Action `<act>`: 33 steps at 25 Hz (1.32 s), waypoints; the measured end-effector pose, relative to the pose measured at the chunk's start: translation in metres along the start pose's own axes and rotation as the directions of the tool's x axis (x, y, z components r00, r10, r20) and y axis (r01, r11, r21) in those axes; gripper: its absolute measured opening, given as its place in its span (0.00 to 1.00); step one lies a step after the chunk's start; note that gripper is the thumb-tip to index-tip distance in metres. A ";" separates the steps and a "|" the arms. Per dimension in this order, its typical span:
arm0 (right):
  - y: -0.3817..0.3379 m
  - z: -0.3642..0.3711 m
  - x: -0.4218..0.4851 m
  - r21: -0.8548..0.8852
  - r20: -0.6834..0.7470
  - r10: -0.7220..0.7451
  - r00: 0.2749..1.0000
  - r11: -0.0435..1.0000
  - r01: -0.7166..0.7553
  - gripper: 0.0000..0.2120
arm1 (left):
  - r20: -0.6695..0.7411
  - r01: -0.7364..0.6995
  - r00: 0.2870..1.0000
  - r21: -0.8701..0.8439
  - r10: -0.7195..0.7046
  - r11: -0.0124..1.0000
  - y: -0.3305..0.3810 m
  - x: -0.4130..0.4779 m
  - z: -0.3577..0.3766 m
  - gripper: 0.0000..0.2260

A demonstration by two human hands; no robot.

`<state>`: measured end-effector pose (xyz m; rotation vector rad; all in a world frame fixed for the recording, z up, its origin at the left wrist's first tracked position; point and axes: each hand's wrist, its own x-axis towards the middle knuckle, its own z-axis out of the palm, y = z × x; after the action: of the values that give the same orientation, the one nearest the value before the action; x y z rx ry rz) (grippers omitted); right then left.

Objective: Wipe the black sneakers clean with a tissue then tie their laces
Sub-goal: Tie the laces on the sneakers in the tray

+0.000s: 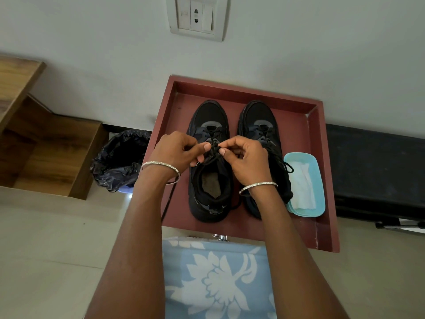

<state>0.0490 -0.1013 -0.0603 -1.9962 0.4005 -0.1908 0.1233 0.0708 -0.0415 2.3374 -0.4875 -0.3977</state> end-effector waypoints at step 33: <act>0.001 0.004 -0.003 0.037 0.023 0.066 0.998 0.997 -0.066 0.06 | 0.034 0.035 0.999 -0.335 -0.024 0.942 0.011 0.001 0.016 0.05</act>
<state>0.0475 -0.0973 -0.0628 -1.9432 0.4452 -0.1343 0.1153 0.0540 -0.0453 2.0125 -0.3663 -0.4897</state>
